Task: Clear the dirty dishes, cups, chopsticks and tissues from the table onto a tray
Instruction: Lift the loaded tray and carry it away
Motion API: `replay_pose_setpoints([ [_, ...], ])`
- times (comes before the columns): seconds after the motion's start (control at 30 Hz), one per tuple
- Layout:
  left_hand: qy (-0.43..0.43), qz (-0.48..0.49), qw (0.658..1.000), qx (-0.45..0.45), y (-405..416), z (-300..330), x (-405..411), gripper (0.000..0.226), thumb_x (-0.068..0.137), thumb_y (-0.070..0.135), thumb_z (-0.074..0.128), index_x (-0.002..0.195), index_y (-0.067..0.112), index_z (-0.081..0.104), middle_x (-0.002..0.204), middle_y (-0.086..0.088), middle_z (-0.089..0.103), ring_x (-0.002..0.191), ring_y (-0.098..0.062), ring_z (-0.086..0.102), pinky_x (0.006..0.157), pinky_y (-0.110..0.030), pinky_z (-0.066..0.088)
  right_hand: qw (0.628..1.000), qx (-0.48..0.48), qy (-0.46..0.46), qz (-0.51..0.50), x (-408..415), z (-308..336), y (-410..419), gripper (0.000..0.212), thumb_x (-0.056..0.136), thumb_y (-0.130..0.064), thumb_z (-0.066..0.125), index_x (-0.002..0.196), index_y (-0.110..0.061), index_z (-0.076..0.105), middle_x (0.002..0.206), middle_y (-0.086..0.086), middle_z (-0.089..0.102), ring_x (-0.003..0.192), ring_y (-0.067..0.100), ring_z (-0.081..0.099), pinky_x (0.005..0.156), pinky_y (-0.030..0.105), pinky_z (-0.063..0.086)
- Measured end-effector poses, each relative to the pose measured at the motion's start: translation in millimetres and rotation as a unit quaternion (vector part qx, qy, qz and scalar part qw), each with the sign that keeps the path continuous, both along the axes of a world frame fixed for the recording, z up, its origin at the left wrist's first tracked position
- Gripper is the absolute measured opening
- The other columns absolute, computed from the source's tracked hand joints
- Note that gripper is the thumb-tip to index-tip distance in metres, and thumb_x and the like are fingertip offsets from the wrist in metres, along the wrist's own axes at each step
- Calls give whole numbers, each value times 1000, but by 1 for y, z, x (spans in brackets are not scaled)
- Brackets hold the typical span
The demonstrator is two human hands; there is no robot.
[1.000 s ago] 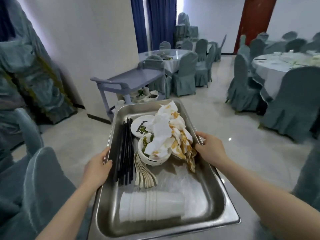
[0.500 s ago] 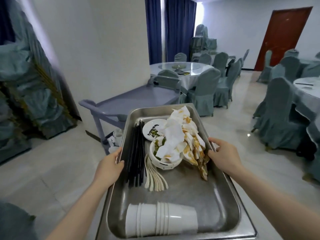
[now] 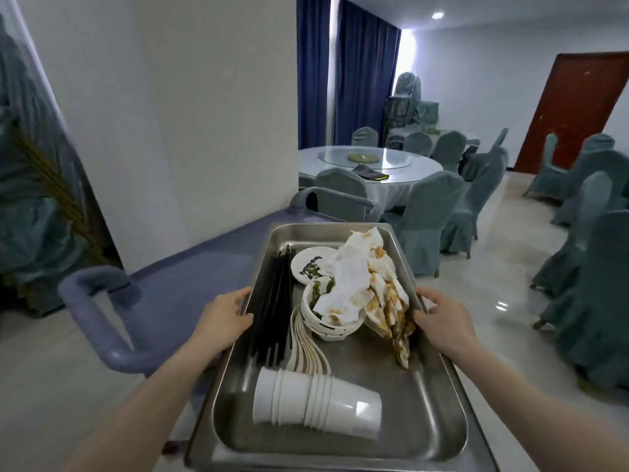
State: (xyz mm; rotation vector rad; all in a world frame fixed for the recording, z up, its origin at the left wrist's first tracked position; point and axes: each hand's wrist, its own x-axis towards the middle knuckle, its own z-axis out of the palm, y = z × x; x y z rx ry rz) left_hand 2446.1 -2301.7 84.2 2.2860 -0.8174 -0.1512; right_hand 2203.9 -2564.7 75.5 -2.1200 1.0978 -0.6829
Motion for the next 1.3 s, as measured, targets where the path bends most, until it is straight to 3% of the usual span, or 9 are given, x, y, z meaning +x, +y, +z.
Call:
replay_pose_setpoints([
  [0.2, 16, 23, 999, 32, -95, -20, 106, 57, 88, 17, 63, 140, 26, 43, 96, -10, 67, 74, -15, 60, 63, -26, 50, 999, 2, 13, 30, 127, -27, -115, 50, 85, -17, 63, 133, -28, 55, 102, 2, 69, 72, 6, 55, 65, 21, 42],
  [0.37, 37, 27, 998, 45, -140, -31, 175, 57, 87, 19, 63, 140, 30, 44, 82, 6, 64, 71, -4, 58, 55, -12, 43, 998, 14, 29, 51, 209, -37, -170, 49, 85, -16, 61, 131, -32, 55, 79, -9, 66, 66, 1, 57, 50, 15, 36],
  [0.5, 86, 30, 994, 62, -160, -42, 221, 62, 85, 16, 61, 141, 33, 40, 73, 11, 57, 58, -3, 55, 44, -8, 36, 997, 24, 36, 68, 260, -55, -193, 49, 84, -15, 61, 131, -30, 56, 89, -2, 69, 76, 11, 62, 63, 22, 45],
  [0.67, 113, 9, 989, 91, -173, -61, 269, 71, 81, 5, 56, 141, 38, 38, 90, 4, 65, 71, -8, 63, 51, -13, 43, 996, 35, 52, 64, 307, -81, -202, 50, 84, -14, 60, 133, -26, 54, 120, 1, 65, 105, 20, 60, 87, 26, 44],
  [0.87, 133, 18, 985, 111, -174, -87, 306, 72, 80, 3, 55, 140, 39, 39, 80, 14, 61, 64, -8, 62, 44, -10, 40, 995, 40, 71, 59, 345, -98, -201, 47, 85, -14, 61, 130, -27, 57, 94, -11, 59, 80, 9, 52, 76, 21, 42],
  [0.97, 128, 19, 986, 105, -176, -94, 323, 74, 80, 1, 54, 142, 38, 37, 80, 14, 61, 63, -9, 63, 44, -13, 42, 994, 44, 85, 52, 356, -104, -202, 50, 86, -16, 61, 134, -24, 52, 108, -1, 66, 82, 11, 54, 77, 21, 44],
  [1.1, 141, 22, 984, 109, -182, -108, 345, 77, 82, 2, 54, 143, 42, 30, 82, -2, 68, 69, -20, 66, 56, -29, 54, 993, 57, 99, 41, 372, -117, -201, 51, 88, -16, 60, 137, -26, 49, 120, -1, 65, 89, 14, 58, 77, 19, 40],
  [1.2, 127, 17, 985, 112, -188, -113, 356, 73, 85, 5, 56, 141, 45, 31, 83, 4, 67, 70, -15, 65, 56, -23, 52, 994, 91, 61, 15, 382, -121, -202, 50, 87, -12, 58, 135, -25, 51, 118, 3, 65, 88, 17, 60, 83, 27, 49],
  [1.3, 115, 27, 988, 94, -193, -112, 366, 58, 90, 12, 58, 141, 33, 39, 114, -1, 66, 94, -14, 62, 74, -23, 46, 992, 124, 30, -16, 394, -123, -203, 49, 87, -11, 57, 134, -25, 53, 113, 6, 67, 80, 17, 57, 83, 35, 54],
])
